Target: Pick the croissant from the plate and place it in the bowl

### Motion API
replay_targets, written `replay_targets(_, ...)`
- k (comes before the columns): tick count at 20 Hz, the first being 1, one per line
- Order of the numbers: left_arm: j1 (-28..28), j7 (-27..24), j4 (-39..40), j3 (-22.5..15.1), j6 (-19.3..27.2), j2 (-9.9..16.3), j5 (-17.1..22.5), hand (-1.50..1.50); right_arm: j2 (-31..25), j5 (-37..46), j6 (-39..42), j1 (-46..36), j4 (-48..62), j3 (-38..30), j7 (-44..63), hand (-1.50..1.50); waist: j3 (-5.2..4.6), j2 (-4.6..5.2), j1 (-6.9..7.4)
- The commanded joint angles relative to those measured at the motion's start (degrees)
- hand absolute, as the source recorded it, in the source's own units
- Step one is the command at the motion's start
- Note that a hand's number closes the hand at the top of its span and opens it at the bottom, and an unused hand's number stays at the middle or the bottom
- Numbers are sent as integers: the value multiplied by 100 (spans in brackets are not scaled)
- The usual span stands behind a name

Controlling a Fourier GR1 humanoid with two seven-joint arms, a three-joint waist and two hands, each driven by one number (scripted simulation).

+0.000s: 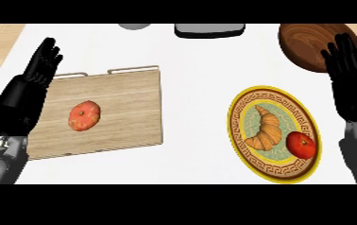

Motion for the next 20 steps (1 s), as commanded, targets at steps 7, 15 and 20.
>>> replay_targets(7,77,149,363,135,470,-98,-380,0,-1264,556,1366,824,768,-610,-1269,150,17,72,30)
replay_targets(15,-49,284,525,-43,475,-360,-575,0,-835,25,4006,1439,2308,-1062,-4525,-150,57,-33,299)
replay_targets(20,102,-19,633,-98,574,-587,-807,0,-1626,808,3908,1627,2023,-898,-4471,-150,35,-61,275)
